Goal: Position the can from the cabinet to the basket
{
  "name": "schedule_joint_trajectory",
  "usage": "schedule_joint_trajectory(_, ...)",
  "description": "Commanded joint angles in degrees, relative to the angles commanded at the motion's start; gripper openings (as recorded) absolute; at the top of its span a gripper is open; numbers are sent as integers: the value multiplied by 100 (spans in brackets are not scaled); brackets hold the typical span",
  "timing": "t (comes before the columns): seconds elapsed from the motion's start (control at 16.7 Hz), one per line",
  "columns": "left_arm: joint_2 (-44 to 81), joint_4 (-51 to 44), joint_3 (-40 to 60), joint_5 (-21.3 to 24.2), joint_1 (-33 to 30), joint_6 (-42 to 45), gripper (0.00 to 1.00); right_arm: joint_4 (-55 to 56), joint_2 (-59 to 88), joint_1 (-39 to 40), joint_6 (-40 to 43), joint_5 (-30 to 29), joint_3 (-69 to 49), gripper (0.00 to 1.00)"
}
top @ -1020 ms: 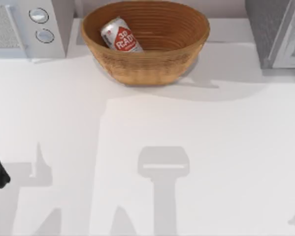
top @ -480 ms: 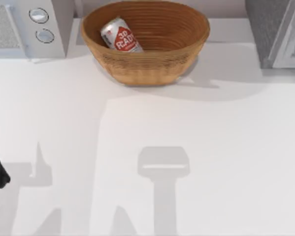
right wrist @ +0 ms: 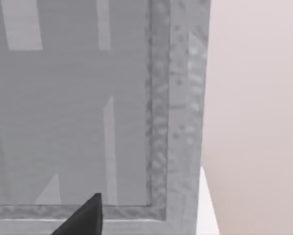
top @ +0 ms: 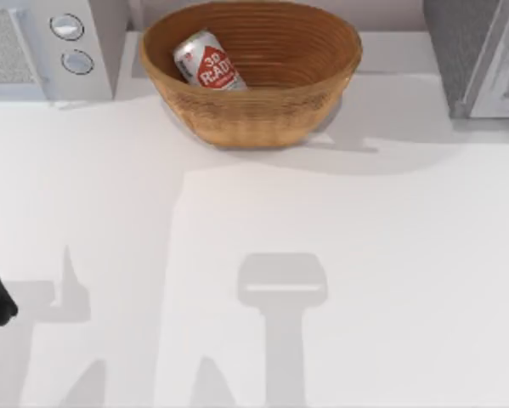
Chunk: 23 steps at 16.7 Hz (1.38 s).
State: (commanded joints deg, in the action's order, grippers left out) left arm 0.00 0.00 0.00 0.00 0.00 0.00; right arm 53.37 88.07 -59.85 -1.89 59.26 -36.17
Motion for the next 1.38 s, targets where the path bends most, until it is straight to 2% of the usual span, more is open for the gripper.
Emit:
schedule_joint_trajectory(0.78, 0, 0, 0, 0, 0, 0, 100, -6455, -861, -46, 0, 58, -5394, 100)
schedule_joint_trajectory(1.02, 0, 0, 0, 0, 0, 0, 100, -7397, -1101, 10, 2, 4, -6260, 100)
schedule_joint_trajectory(1.38, 0, 0, 0, 0, 0, 0, 100, -7491, -1123, -6, 1, 3, -6373, 100)
